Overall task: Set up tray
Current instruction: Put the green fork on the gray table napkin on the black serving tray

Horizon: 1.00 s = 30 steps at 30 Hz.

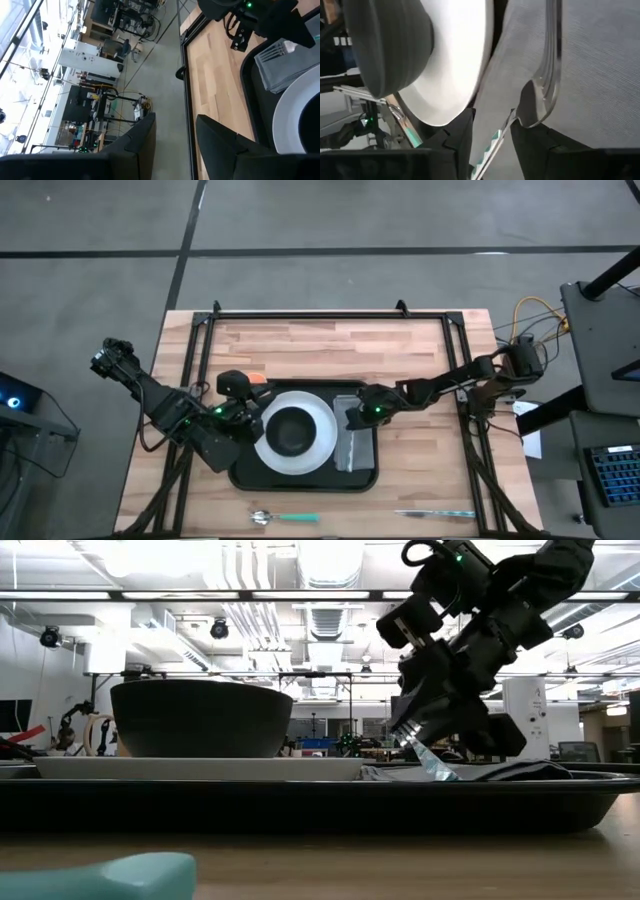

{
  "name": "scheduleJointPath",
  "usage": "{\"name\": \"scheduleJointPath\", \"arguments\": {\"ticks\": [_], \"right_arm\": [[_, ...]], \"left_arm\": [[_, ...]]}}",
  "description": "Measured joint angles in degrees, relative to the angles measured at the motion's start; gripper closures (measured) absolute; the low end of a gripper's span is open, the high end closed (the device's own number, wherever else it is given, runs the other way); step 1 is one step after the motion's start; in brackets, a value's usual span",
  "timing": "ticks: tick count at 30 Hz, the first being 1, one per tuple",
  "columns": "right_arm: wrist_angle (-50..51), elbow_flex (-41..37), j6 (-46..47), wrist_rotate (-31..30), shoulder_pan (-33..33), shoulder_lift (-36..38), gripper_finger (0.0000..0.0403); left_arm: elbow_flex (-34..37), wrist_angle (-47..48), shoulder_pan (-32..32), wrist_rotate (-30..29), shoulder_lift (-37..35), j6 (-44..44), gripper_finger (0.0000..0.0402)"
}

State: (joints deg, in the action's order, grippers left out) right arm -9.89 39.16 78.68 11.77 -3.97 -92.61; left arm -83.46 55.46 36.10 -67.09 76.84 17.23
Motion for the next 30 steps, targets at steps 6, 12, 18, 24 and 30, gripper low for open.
{"name": "scheduleJointPath", "arguments": {"ticks": [6,12,18,24,30], "right_arm": [[5.1,-0.1,-2.7,0.3,0.6,2.0,0.0260],[11.6,-0.2,-5.4,0.3,0.8,2.7,0.0243],[9.4,-0.1,-5.4,0.1,0.7,4.5,0.0236],[14.3,2.0,-0.3,-10.4,-5.0,8.5,0.0264],[22.2,6.4,2.2,-23.5,-13.5,6.2,0.0351]], "left_arm": [[0.0,-0.1,0.0,0.0,0.0,0.0,0.0281],[0.0,-0.2,0.0,-0.1,0.0,0.1,0.0281],[0.0,-0.4,0.0,-0.1,0.0,0.2,0.0282],[0.0,-0.4,0.0,-0.1,0.0,0.2,0.0282],[0.0,-0.9,0.0,-0.2,0.0,0.2,0.0282]]}}
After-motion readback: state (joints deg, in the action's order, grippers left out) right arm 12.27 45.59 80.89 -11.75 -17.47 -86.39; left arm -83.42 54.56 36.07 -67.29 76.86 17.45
